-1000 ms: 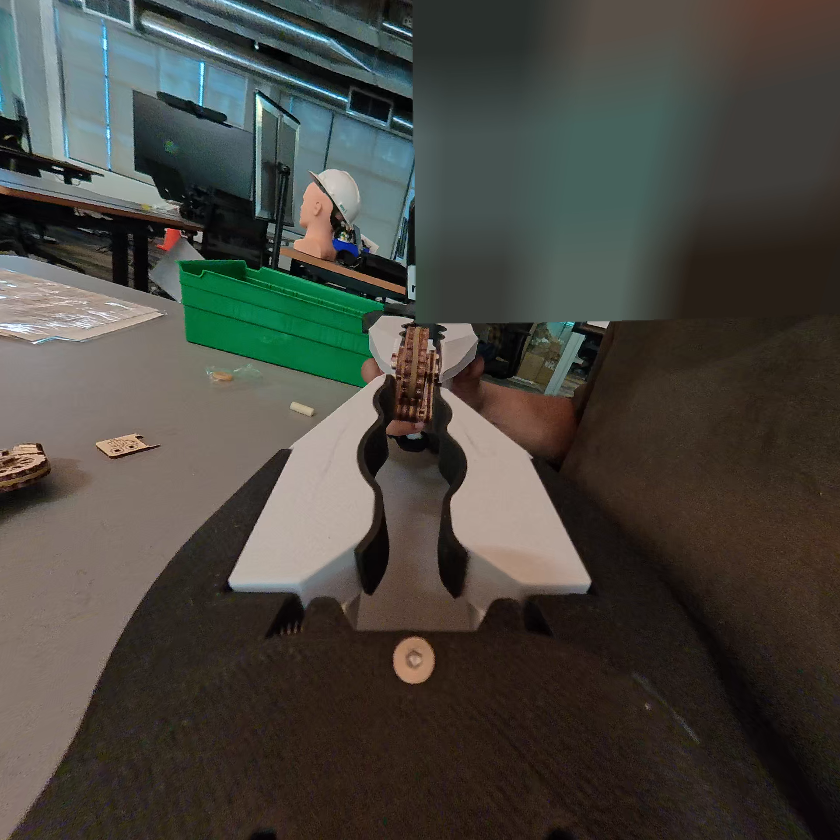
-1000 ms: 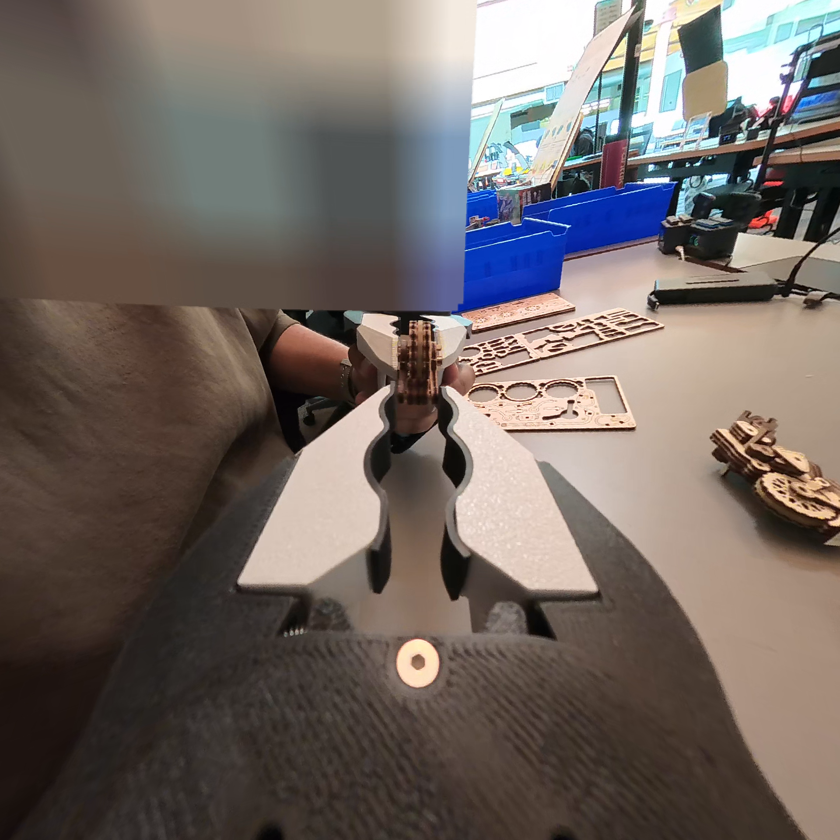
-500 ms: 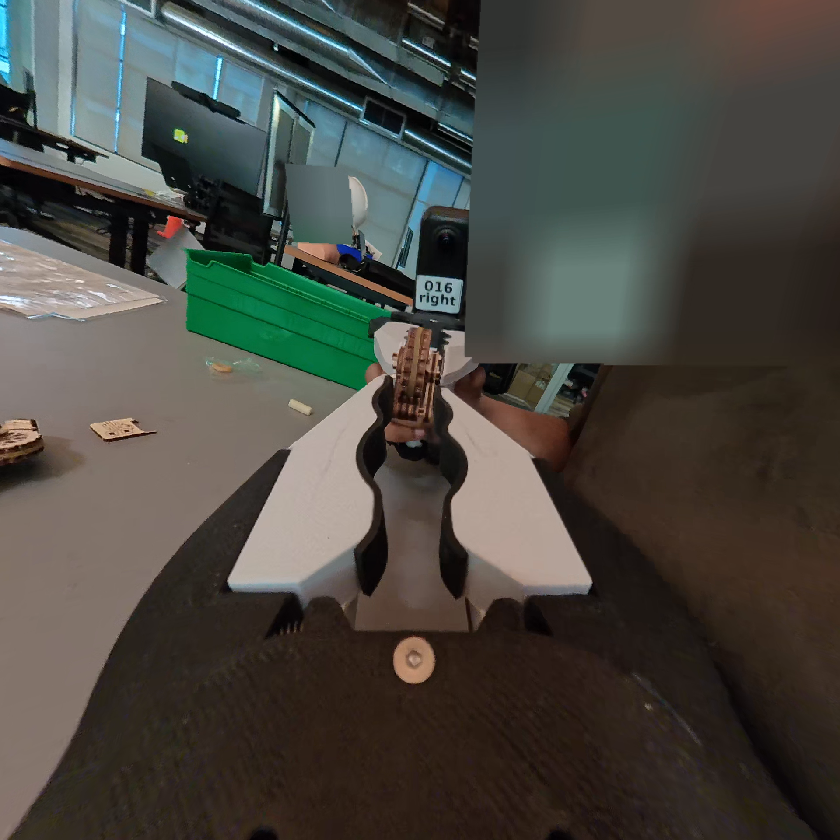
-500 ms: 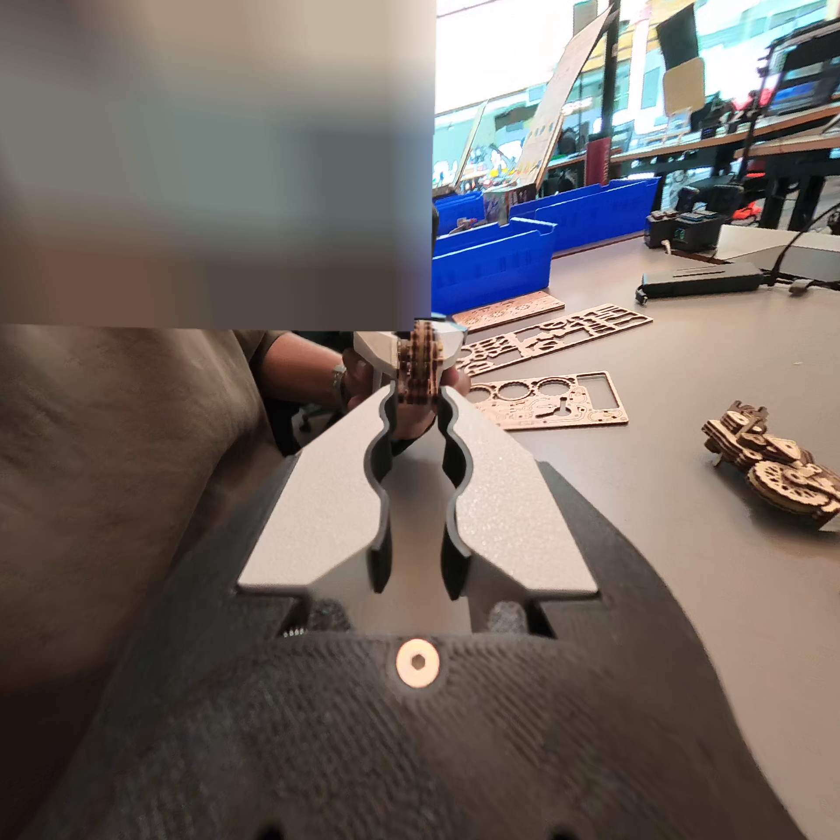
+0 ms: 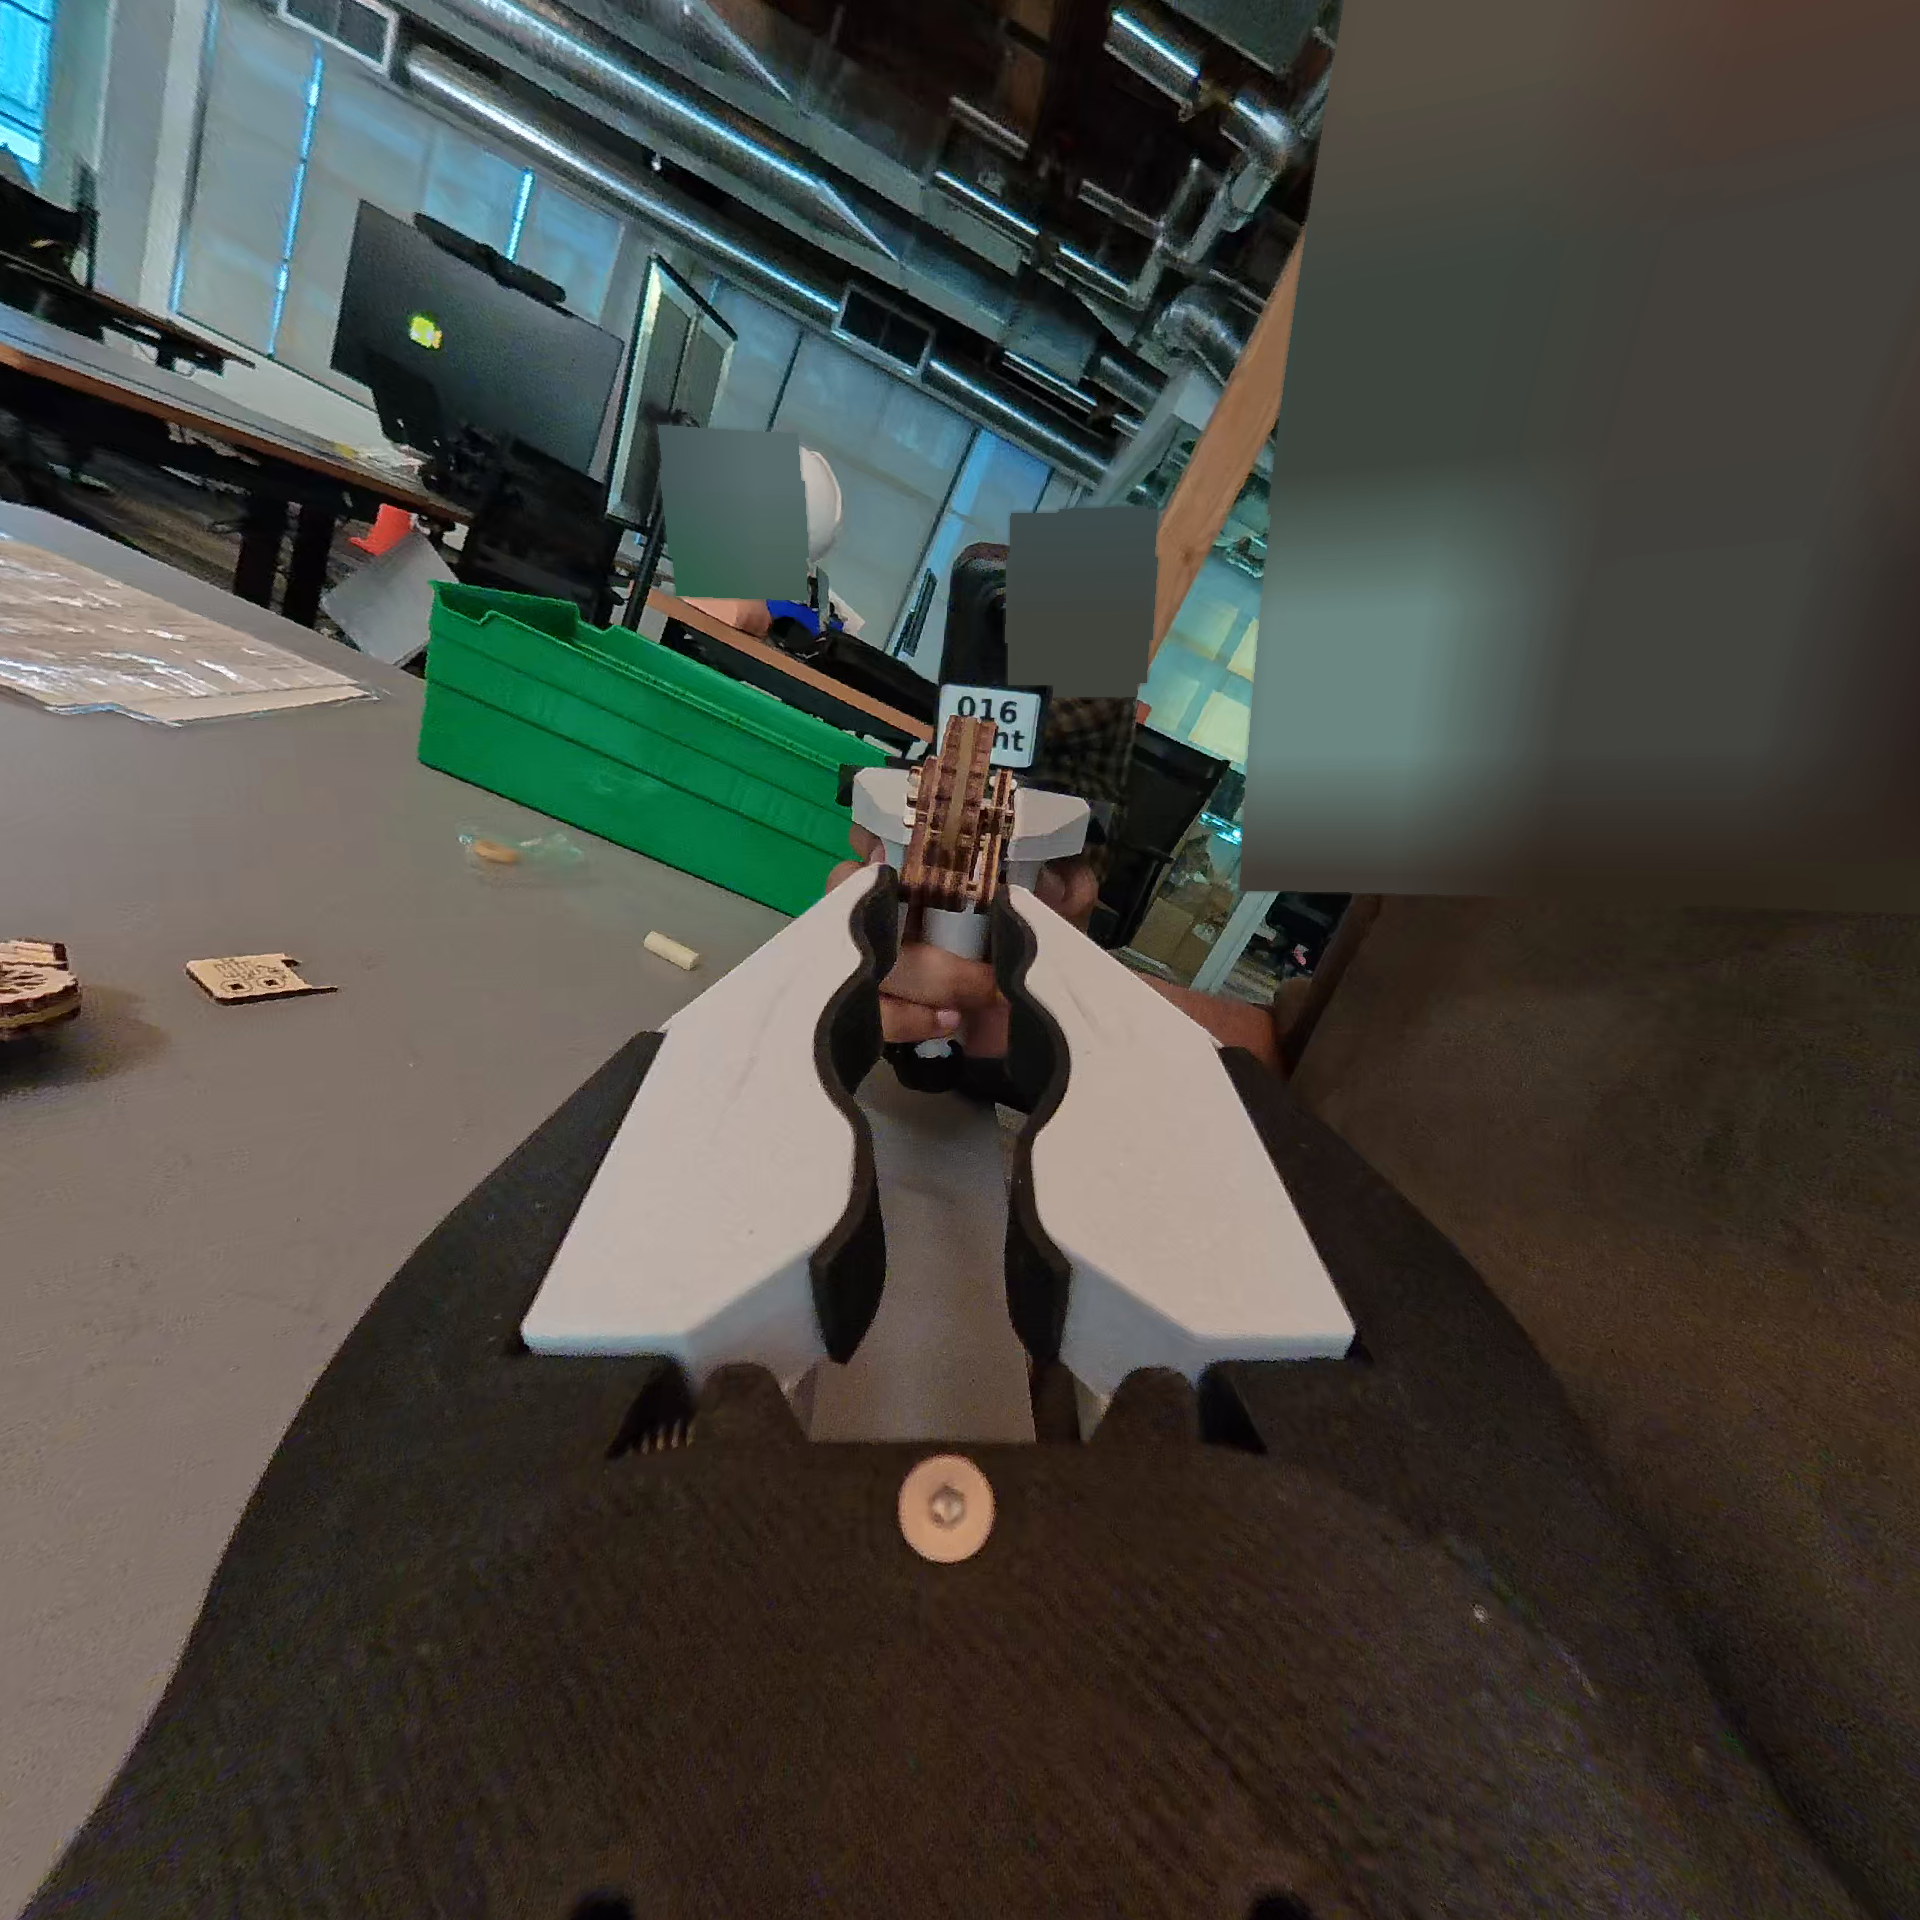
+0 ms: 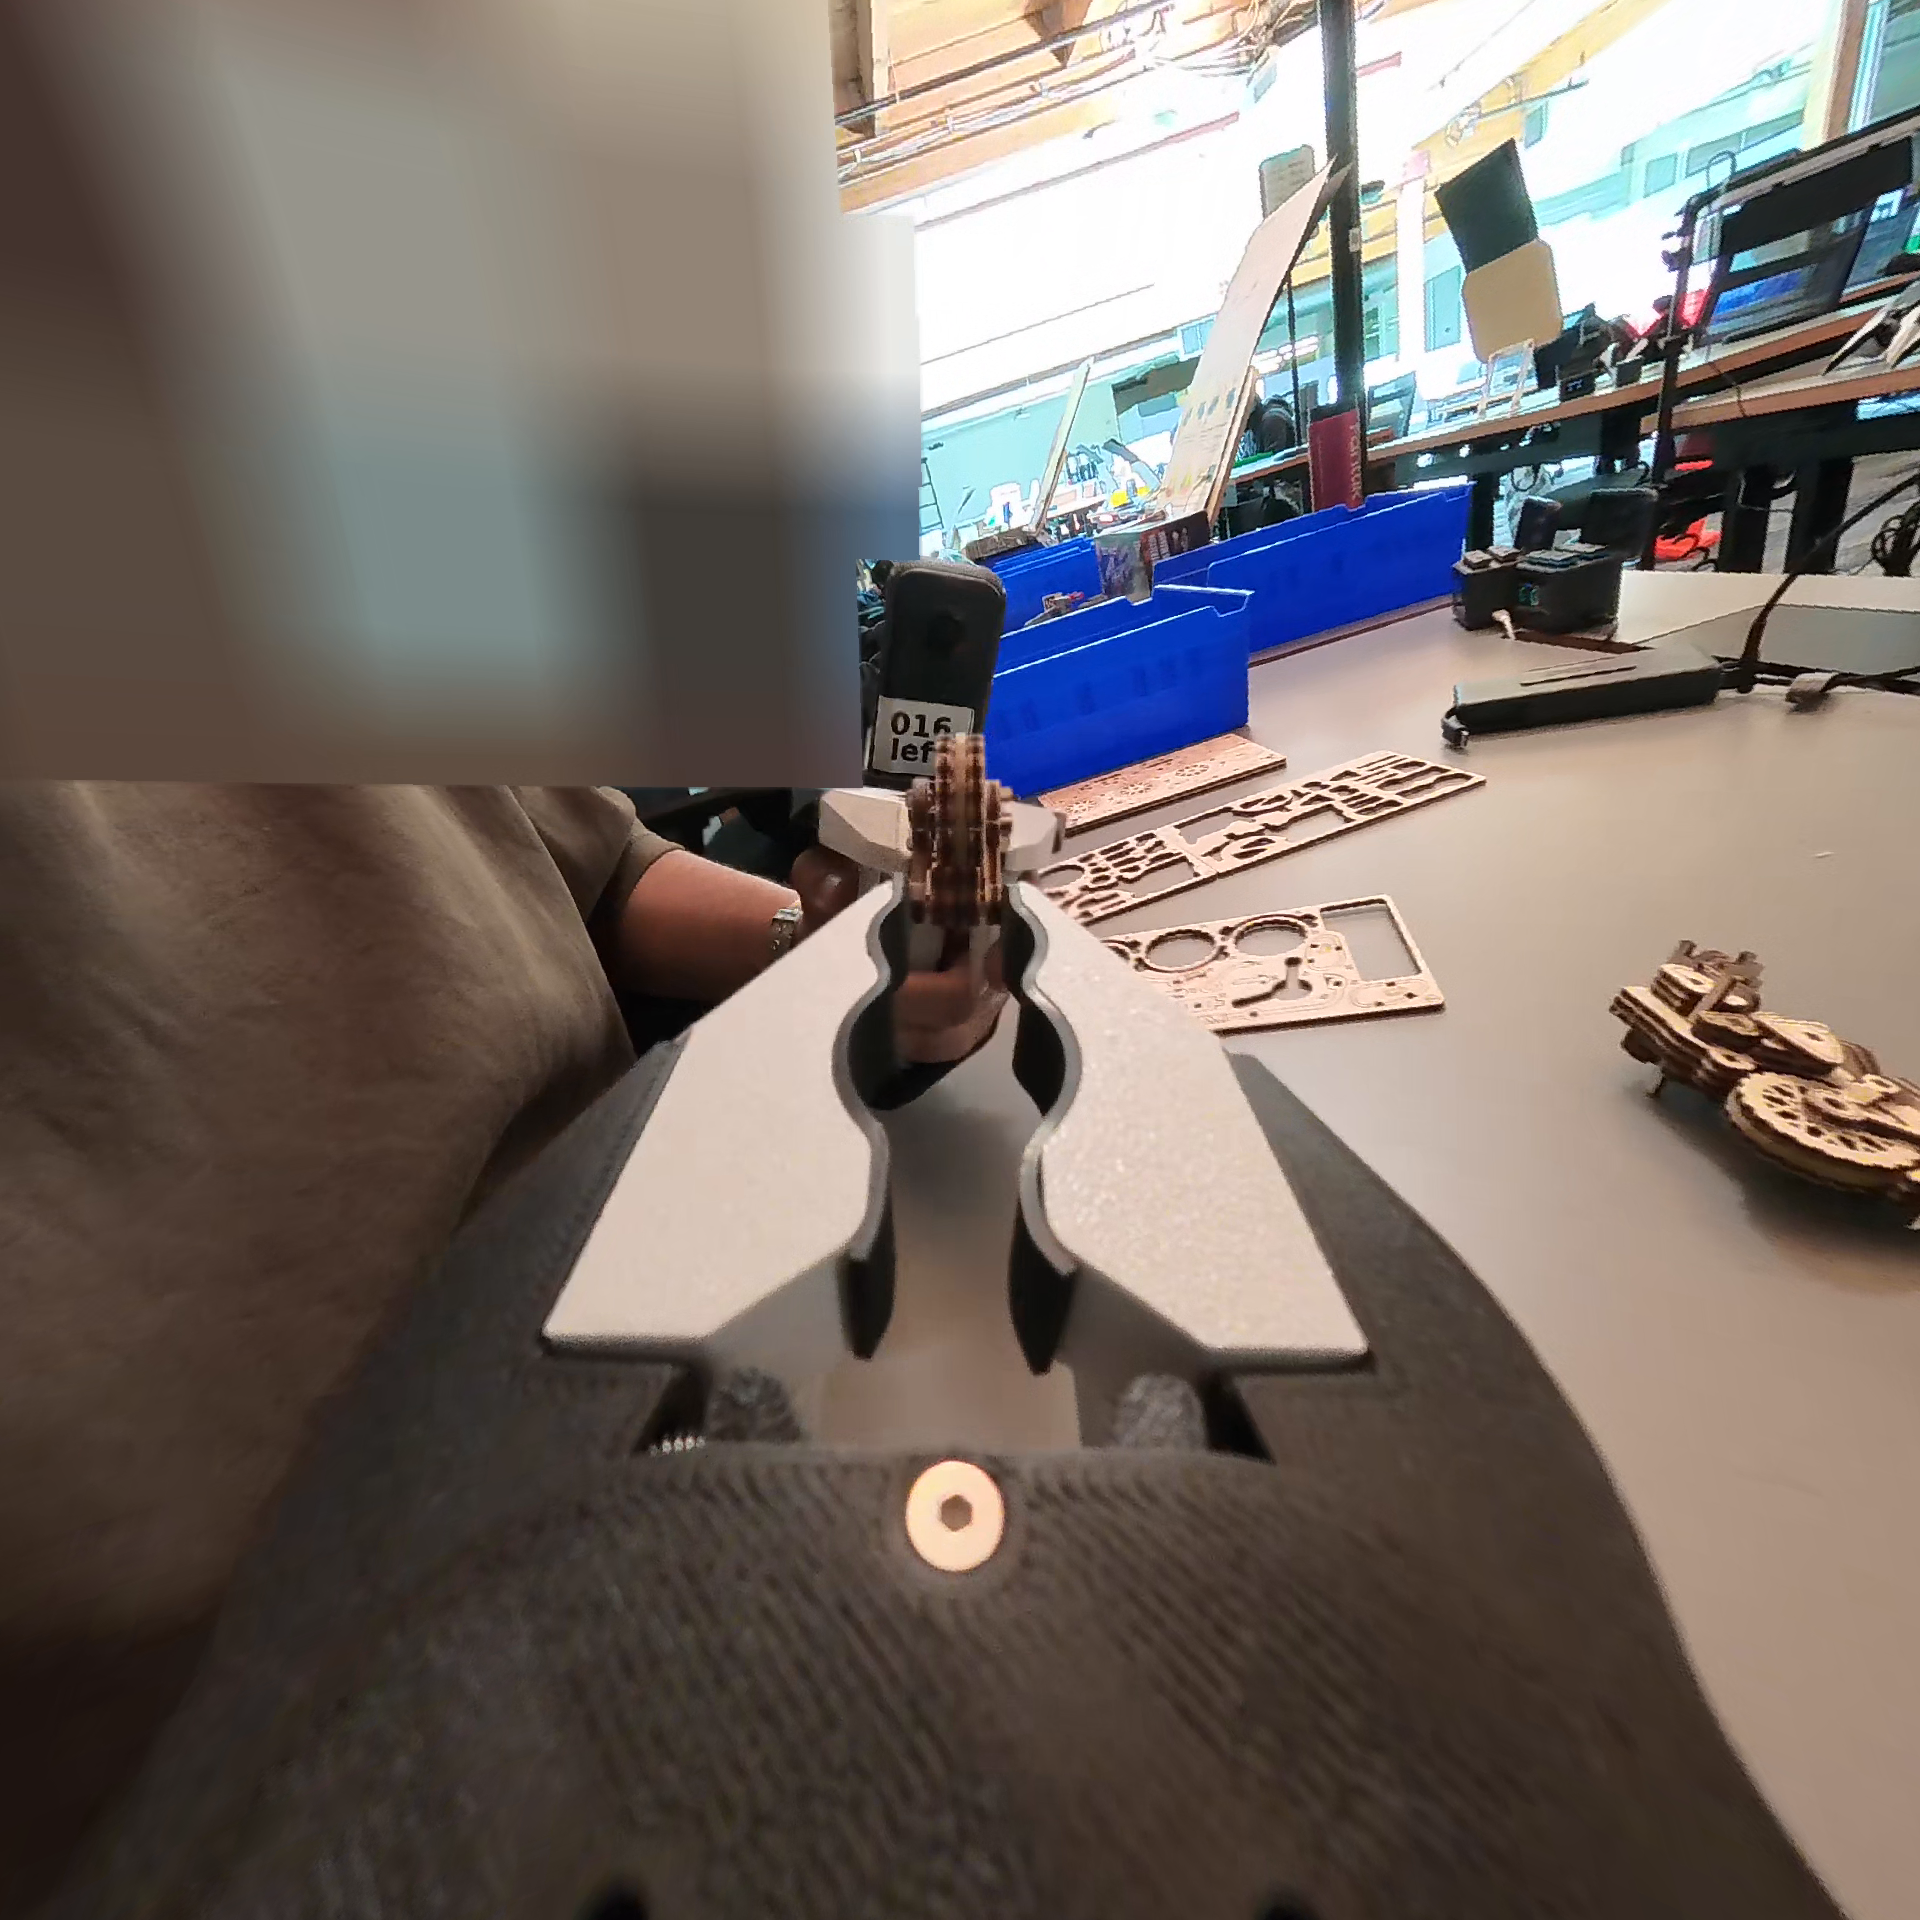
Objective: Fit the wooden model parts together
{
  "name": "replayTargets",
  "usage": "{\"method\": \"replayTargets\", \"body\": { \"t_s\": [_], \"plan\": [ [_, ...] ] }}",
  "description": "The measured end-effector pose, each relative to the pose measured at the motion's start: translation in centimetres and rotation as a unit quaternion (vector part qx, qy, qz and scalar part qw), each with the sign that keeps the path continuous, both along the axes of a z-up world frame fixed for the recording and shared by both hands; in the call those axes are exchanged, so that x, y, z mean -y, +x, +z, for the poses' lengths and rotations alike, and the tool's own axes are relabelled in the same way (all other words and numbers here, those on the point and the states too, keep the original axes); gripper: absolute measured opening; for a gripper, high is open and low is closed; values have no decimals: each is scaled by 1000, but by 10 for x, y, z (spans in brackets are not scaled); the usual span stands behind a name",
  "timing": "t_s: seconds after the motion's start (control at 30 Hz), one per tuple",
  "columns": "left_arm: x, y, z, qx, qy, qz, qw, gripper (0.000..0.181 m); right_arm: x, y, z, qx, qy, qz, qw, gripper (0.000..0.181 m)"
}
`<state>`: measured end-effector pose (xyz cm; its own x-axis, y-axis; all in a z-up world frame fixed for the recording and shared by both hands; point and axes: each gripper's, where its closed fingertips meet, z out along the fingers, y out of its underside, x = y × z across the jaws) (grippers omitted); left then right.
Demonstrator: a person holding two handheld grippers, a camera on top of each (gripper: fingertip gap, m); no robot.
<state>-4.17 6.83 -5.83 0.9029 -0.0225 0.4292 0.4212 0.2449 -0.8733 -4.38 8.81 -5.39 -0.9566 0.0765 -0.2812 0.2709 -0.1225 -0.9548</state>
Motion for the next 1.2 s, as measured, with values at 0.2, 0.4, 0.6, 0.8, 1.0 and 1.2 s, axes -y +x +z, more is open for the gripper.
{"method": "replayTargets", "body": {
  "t_s": [0.2,0.4,0.6,0.8,1.0,1.2],
  "plan": [
    [1,5,5,-2,11,-15,1000,15,0,3,4,15,-21,17,1000,14],
    [-1,5,7,-8,7,-10,1000,15,-1,5,6,17,-33,30,999,14],
    [-1,5,6,-13,4,-8,1000,15,-1,4,5,12,-31,26,999,14],
    [2,6,7,22,29,-31,999,18,0,4,3,2,-20,21,1000,14],
    [0,5,4,21,17,-28,999,16,-1,3,1,2,-16,23,1000,14],
    [1,4,6,5,12,-17,1000,15,0,5,1,3,-17,28,999,14]
  ]
}}
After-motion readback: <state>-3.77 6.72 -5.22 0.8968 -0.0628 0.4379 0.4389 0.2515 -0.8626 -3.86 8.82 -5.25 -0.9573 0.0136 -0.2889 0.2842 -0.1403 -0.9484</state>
